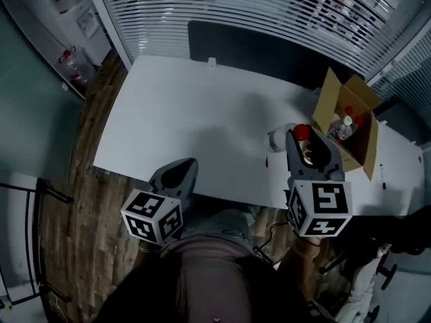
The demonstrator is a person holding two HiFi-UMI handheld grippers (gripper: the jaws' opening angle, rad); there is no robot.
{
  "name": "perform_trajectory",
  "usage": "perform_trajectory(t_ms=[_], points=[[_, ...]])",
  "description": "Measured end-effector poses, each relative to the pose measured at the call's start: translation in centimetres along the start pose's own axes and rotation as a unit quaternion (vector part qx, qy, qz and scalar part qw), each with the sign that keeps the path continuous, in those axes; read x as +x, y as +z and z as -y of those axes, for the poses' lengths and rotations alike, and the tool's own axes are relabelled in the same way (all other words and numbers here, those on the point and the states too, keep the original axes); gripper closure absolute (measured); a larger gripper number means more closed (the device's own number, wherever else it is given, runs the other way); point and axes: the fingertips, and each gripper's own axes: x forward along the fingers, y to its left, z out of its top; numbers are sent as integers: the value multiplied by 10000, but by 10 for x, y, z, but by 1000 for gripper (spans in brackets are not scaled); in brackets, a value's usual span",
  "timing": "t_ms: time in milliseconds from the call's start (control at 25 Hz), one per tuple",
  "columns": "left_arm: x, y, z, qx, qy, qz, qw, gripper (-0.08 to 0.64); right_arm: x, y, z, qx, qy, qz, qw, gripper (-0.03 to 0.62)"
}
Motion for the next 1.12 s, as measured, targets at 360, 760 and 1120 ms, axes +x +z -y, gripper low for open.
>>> perform_trajectory(t_ms=[360,760,1120], points=[[-31,-6,-36,-266,691,191,9971,554,42,4,-49,-107,741,25,9972,440],[-66,-10,-70,-517,1356,398,9886,554,80,10,-107,-253,1496,-42,9884,440],[-81,-7,-91,-665,1740,570,9808,554,111,17,-136,-339,1865,29,9819,440]])
